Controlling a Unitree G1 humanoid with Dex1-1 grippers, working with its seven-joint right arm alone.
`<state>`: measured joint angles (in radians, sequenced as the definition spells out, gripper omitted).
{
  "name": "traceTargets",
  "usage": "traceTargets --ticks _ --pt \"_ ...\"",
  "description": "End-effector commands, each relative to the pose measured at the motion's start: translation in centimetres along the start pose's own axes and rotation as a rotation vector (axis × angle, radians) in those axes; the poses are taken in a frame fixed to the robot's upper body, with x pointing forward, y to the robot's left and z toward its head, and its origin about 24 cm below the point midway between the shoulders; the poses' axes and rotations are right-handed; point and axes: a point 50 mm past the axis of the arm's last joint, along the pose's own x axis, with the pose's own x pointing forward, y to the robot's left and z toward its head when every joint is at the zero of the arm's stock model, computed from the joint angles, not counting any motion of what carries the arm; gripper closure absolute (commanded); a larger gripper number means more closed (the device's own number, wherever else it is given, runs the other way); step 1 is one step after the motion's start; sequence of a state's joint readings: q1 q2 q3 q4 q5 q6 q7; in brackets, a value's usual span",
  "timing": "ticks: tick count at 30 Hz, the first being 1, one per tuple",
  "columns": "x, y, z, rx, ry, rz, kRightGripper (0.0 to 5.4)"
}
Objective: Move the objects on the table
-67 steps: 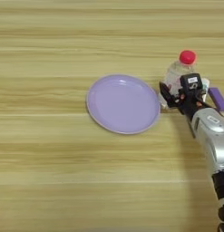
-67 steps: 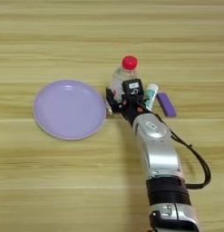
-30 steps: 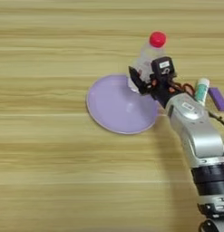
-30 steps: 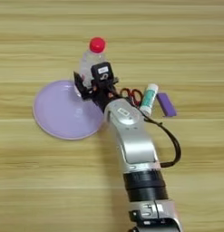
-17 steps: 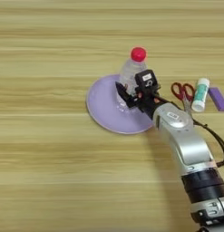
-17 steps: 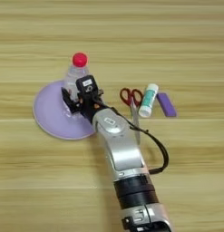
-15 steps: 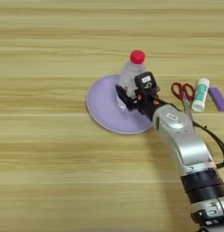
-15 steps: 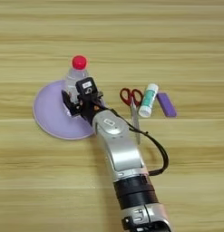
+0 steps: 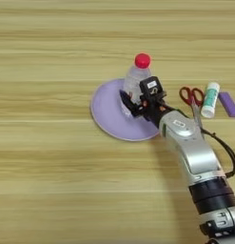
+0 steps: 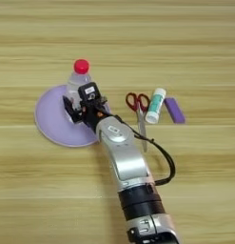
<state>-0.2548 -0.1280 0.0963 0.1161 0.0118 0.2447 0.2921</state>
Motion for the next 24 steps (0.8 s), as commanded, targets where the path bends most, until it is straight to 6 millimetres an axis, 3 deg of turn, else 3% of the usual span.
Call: traceTargets --ticks 1,12,24 --pt "0.7 -0.3 3.5 -0.059 -0.14 -0.004 1.23" --pt "0.2 -0.5 3.3 -0.062 -0.139 -0.012 0.07" --pt "-0.8 -0.6 2.8 -0.059 -0.128 -0.02 0.03"
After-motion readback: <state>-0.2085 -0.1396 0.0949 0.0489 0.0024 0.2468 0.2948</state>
